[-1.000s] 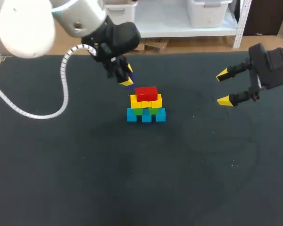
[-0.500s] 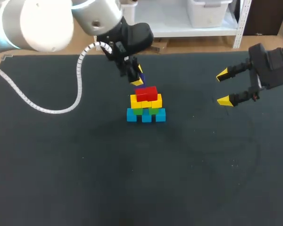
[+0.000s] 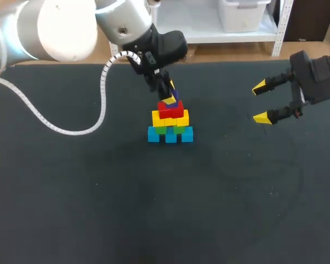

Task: Place the blue cubes, place green cubes on the blue cubes, place the yellow cubes on the green cubes, then place the red cubes on the yellow cubes, and place purple cube on the red cubes.

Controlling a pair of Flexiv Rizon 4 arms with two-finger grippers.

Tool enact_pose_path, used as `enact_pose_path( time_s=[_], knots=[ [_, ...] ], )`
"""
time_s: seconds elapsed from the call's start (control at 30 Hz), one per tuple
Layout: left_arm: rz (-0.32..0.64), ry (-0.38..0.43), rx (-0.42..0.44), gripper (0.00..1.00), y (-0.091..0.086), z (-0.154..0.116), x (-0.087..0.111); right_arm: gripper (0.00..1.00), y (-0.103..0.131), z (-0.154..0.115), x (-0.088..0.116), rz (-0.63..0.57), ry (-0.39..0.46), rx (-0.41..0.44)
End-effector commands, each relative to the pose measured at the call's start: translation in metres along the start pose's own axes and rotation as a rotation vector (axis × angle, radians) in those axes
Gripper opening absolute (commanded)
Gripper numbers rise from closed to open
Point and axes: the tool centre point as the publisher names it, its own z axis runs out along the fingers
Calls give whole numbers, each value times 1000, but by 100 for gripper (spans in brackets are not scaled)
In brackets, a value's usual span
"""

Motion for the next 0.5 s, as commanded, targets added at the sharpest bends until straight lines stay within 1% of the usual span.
enact_pose_path(
  time_s=[0.03,0.5],
  knots=[
    [-7,5,7,0,2,3,0,100,-1,1,0,-1,-2,0],
    [-15,10,20,0,3,4,3,100,-1,1,0,-1,-2,0]
  ],
)
